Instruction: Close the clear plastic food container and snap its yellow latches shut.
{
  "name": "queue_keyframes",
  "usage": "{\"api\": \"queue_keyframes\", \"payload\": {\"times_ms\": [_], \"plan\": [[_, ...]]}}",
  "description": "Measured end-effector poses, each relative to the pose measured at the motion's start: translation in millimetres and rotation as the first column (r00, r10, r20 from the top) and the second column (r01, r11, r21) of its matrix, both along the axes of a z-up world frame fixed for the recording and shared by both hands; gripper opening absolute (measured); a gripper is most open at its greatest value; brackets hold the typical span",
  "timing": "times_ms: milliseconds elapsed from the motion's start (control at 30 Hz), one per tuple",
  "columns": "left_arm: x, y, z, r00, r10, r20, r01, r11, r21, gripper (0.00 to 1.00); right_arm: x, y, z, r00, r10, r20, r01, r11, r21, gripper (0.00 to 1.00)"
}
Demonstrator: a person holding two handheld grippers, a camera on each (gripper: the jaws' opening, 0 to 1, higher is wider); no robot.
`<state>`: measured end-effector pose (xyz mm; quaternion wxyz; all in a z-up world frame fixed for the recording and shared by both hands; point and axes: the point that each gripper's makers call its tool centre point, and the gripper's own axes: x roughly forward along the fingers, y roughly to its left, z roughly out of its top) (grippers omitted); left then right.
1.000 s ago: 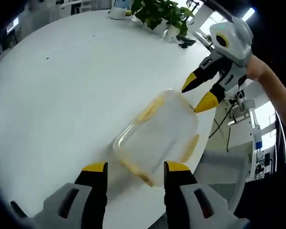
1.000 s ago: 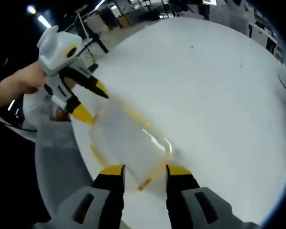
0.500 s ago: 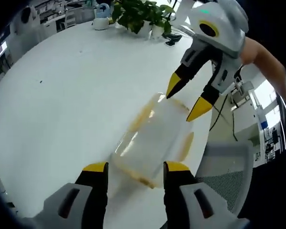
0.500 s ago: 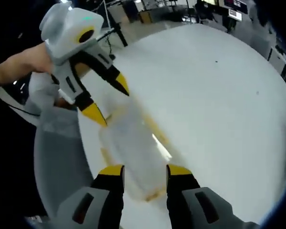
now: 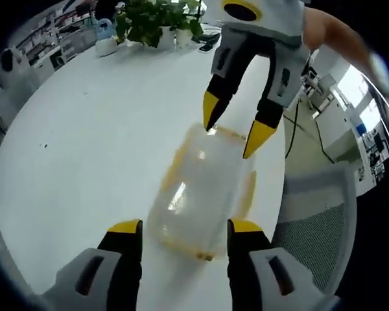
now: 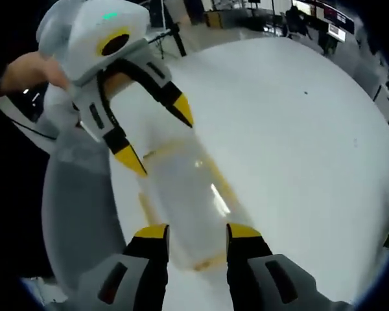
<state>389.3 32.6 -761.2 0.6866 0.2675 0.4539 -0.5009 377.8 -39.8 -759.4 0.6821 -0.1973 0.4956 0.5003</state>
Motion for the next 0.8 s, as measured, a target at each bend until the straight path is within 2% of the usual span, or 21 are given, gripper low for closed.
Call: {"api": "queue_keyframes", "payload": {"times_ms": [67, 200, 400, 800], "plan": [[-1.6, -5.9, 1.7, 0.999, -0.027, 0.016, 0.027, 1.000, -0.008, 0.51, -2.0, 4.4, 0.4, 0.999, 0.036, 0.013, -0.036, 0.999, 0.004, 0.33], [-4.9, -9.7, 0.1, 0.996, -0.073, 0.052, 0.072, 0.997, 0.018, 0.50, -4.9, 11.9, -2.6, 0.994, 0.103, 0.033, -0.103, 0.995, -0.012, 0.34], [-13.3, -14.3, -4.6, 0.983, -0.166, 0.083, 0.162, 0.985, 0.060, 0.48, -1.9, 19.0, -5.0, 0.991, 0.125, 0.046, -0.125, 0.992, -0.015, 0.34], [-19.1, -27.8, -7.5, 0.969, -0.218, 0.115, 0.209, 0.974, 0.081, 0.46, -1.8, 25.3, -10.4, 0.985, 0.160, 0.060, -0.159, 0.987, -0.028, 0.34]]}}
